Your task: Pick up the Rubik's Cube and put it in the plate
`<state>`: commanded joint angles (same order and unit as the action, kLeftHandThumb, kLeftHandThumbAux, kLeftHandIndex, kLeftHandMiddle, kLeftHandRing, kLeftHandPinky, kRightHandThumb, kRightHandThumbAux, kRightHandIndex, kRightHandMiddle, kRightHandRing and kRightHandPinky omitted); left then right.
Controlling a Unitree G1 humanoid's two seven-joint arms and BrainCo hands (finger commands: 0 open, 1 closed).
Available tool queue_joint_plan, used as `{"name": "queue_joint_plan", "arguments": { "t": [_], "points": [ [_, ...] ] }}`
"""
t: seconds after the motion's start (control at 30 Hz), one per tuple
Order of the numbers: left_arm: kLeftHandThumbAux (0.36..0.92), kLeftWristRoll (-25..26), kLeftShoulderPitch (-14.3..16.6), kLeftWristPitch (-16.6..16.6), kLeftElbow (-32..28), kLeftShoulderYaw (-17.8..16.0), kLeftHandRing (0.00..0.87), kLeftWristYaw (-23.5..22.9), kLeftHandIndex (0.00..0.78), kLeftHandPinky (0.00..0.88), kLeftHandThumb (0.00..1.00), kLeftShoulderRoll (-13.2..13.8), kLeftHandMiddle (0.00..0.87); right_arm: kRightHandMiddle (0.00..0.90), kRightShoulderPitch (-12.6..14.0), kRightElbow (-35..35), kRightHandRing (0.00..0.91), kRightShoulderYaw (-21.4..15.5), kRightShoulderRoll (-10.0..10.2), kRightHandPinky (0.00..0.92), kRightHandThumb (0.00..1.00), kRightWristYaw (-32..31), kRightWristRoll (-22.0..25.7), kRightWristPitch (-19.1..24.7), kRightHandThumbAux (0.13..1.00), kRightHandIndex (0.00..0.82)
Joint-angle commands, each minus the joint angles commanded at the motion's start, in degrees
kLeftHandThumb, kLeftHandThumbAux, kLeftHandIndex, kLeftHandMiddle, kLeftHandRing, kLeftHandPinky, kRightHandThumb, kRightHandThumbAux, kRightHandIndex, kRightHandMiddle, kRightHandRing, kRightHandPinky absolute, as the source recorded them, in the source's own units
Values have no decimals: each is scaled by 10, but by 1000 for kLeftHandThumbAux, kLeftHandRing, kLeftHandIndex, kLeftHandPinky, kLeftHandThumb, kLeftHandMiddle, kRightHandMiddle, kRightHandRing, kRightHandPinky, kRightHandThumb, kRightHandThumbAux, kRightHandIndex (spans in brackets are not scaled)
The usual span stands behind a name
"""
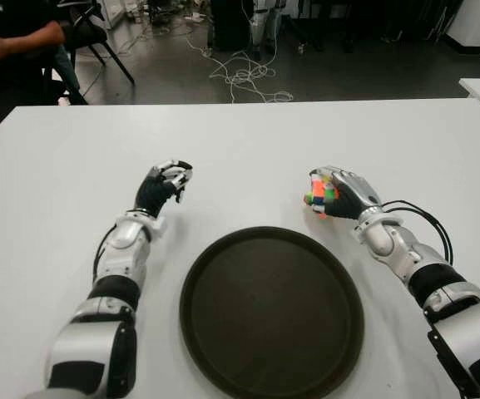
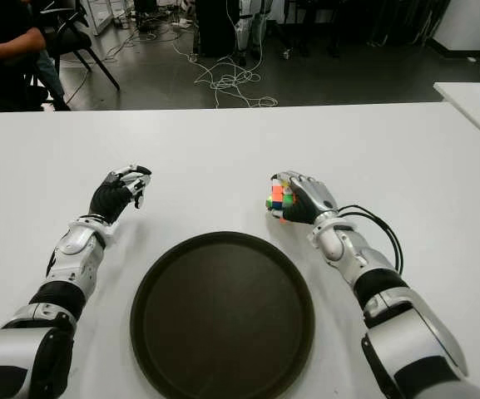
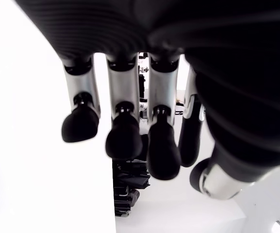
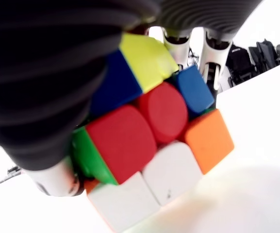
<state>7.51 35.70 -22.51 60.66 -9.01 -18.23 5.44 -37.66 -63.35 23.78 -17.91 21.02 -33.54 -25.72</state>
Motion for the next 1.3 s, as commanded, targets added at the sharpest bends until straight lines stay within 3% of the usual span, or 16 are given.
{"name": "queue_joint_plan", "arguments": {
  "t": [0.7, 0.83, 1.03, 1.1, 1.3],
  "points": [
    [720, -5, -2, -9, 1, 3, 761, 9, 432, 767, 684, -2, 749, 715, 2, 25, 731, -8, -1, 730, 695, 28, 3, 17, 735, 423],
    [720, -5, -2, -10, 1, 3, 764, 8, 432, 770, 684, -3, 752, 710, 24, 98, 726, -19, -15, 727, 695, 26, 4, 25, 735, 422],
    [719, -3, -2, -11, 2, 2, 766, 6, 433, 772, 684, -4, 755, 679, 104, 321, 704, -49, -35, 710, 695, 39, -14, 44, 735, 420],
    [719, -3, -2, -12, 2, 3, 764, 6, 433, 771, 684, -4, 754, 670, 127, 383, 702, -56, -32, 712, 695, 53, -20, 33, 735, 419],
    [719, -3, 0, -13, 4, 3, 765, 3, 433, 773, 684, -3, 755, 650, 160, 474, 688, -55, -15, 708, 694, 84, -31, -21, 735, 419]
  ]
}}
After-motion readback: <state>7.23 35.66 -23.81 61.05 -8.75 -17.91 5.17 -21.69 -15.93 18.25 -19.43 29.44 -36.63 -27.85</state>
